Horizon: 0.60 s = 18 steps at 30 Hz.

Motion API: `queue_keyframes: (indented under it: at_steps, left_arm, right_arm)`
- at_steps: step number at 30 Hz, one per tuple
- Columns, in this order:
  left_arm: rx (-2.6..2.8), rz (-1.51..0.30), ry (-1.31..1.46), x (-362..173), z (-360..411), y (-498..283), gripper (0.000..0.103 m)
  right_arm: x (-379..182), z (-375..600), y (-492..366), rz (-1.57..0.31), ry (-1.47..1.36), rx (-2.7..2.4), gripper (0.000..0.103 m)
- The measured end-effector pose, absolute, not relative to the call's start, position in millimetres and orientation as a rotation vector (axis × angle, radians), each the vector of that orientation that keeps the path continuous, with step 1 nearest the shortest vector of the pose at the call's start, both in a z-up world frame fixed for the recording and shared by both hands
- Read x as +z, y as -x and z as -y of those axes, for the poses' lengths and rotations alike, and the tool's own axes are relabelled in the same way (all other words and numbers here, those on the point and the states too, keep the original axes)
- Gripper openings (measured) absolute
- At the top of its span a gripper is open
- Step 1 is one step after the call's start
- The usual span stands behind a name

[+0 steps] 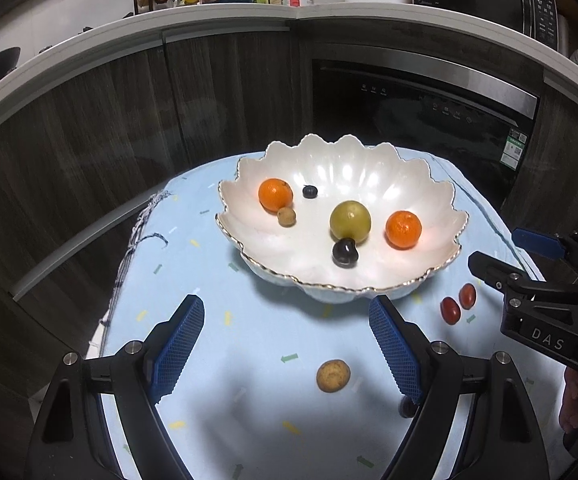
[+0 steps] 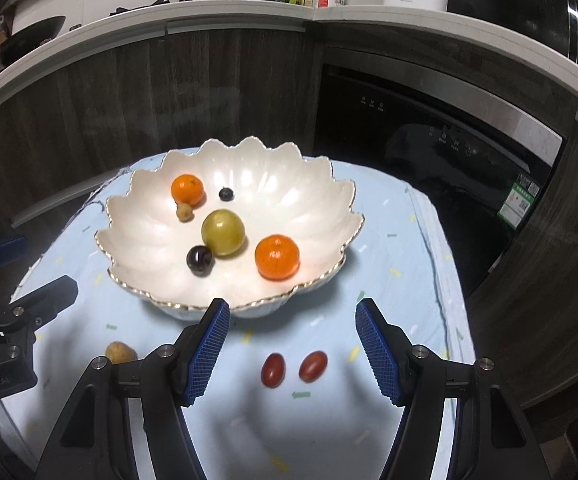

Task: Organize fruits
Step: 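Withdraw both tools from the bowl toward the remaining fruits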

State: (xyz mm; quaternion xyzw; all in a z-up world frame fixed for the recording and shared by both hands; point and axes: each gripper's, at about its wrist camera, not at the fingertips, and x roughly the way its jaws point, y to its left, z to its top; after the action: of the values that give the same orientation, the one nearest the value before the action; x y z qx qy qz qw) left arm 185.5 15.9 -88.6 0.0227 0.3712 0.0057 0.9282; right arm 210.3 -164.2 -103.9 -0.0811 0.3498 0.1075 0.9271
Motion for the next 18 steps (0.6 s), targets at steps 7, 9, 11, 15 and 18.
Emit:
queue_keyframes:
  at_steps: [7,9,11,15,18]
  left_arm:
    - [-0.002,-0.771,-0.014,-106,-16,-179,0.084]
    - [-0.007,-0.775,-0.011,-111,-15,-177,0.082]
    - [-0.010,-0.777,-0.016,-115,-13,-177,0.080]
    - [-0.014,-0.778,-0.032,-121,-9,-175,0.078]
    - [-0.016,-0.787,-0.033,-127,-7,-175,0.078]
  right_arm:
    - [-122,165,-204,-0.737,0.156,0.237,0.066]
    - [-129,164,-204,-0.746,0.158,0.241,0.066]
    - [-134,164,-203,-0.753,0.158,0.247,0.065]
    - [-142,163,-202,-0.758,0.164,0.252,0.064]
    - [-147,163,-202,-0.767,0.164,0.255,0.059]
